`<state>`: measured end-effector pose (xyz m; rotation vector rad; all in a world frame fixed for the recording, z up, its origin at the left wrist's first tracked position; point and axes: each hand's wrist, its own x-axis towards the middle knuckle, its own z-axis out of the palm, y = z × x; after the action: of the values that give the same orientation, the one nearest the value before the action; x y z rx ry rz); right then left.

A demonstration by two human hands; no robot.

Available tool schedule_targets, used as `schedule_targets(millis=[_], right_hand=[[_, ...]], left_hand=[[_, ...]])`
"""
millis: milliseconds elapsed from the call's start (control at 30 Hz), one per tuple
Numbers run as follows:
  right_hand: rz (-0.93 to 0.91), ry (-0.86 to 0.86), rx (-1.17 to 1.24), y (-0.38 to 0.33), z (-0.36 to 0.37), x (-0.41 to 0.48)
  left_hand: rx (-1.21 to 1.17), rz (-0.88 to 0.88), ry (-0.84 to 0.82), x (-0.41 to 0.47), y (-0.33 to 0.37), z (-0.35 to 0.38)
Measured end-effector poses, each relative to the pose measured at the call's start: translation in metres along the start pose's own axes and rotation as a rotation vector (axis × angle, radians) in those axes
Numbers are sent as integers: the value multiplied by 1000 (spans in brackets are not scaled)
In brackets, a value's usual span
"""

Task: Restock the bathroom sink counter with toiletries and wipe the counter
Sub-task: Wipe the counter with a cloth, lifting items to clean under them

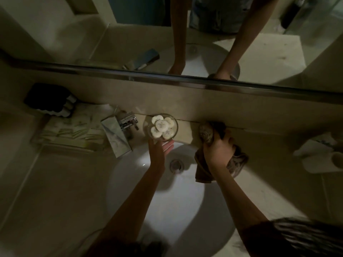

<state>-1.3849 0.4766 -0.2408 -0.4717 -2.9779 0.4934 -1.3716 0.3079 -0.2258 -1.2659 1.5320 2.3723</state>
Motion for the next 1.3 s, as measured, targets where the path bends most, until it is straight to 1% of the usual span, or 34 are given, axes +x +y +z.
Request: schedule_targets(millis=[67, 167, 300, 400, 467, 533, 600, 633, 733, 800, 833, 900, 967, 1000, 1100, 1167, 1233, 1300], right_hand=[[-1, 2, -11, -4, 2, -2], [-4, -23, 3, -13, 5, -6], [-42, -36, -1, -19, 9, -11], [-16, -70, 14, -23, 9, -10], [-4, -96, 3, -31, 8, -10], [-23, -134, 4, -45, 9, -11], [-81, -184, 17, -70, 12, -14], [-138, -212, 21, -87, 15, -16], [-353, -310, 11, -141, 28, -28], [-481, -359, 4, -168, 36, -40], [-524, -370, -1, -177, 39, -45], [-546, -386, -6, -181, 42, -48], [-525, -384, 10, -171, 41, -42], [-484, -362, 32, -162, 40, -37], [-220, -255, 126, -125, 34, -21], [-88, -202, 139, -112, 32, -18], [-27, -168, 100, -121, 34, -20], [-42, -174, 74, -138, 35, -23]], left_hand=[[21, 32, -60, 2, 0, -4], [-2, 12, -37, 9, 3, -3], [-99, 57, -26, 15, 4, -3], [-154, 71, -35, 2, 2, -17], [-145, 57, -2, -9, -2, -37], [-40, 87, 41, -22, -3, -58], [84, 150, 26, -38, -5, -79], [115, 142, 36, -46, -8, -90], [52, 2, 106, -68, -19, -121], [-41, -54, 154, -81, -23, -139], [-46, -56, 177, -87, -23, -147], [-4, -51, 232, -92, -24, -160], [-60, -43, 238, -93, -29, -168], [-86, -42, 227, -93, -30, -169], [-113, -52, 239, -92, -30, -163], [-147, -74, 220, -89, -31, -160], [-148, -98, 203, -88, -32, -158], [-65, -72, 190, -90, -33, -159]])
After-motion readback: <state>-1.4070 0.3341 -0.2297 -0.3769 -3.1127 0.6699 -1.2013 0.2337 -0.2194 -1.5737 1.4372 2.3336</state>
